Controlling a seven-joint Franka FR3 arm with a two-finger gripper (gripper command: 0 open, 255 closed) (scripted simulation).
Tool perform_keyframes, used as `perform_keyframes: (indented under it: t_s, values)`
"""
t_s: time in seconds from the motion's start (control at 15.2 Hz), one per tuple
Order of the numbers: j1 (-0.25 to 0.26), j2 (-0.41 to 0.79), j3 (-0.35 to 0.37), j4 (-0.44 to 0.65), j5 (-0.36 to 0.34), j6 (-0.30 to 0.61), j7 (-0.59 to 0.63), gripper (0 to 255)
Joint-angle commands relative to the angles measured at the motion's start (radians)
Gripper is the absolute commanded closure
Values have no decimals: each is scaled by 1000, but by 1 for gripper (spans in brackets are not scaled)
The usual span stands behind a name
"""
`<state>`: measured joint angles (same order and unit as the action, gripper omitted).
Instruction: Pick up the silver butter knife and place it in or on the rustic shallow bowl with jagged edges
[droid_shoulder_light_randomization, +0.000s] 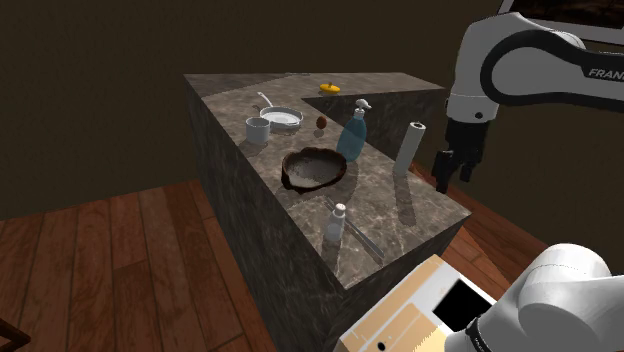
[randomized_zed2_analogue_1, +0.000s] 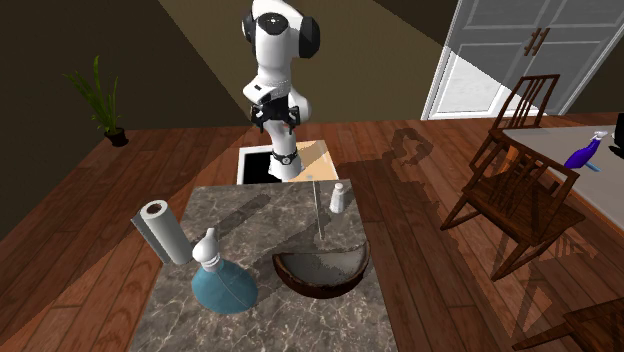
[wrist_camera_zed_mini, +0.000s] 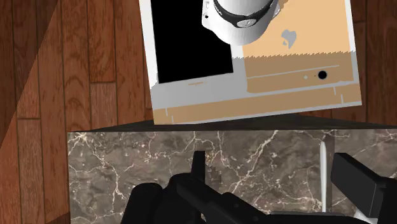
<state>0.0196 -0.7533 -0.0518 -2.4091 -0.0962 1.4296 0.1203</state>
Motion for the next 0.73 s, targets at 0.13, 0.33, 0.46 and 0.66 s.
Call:
perform_keyframes:
  t_s: [0.13, 0.33, 0.46, 0.66]
  values:
    - [11, 33, 14, -28, 18, 69, 20, 0]
    - [28, 93, 34, -61, 44, 174, 49, 0]
    - [39, 140, 48, -76, 60, 244, 67, 0]
    - [56, 220, 68, -88, 81, 349, 92, 0]
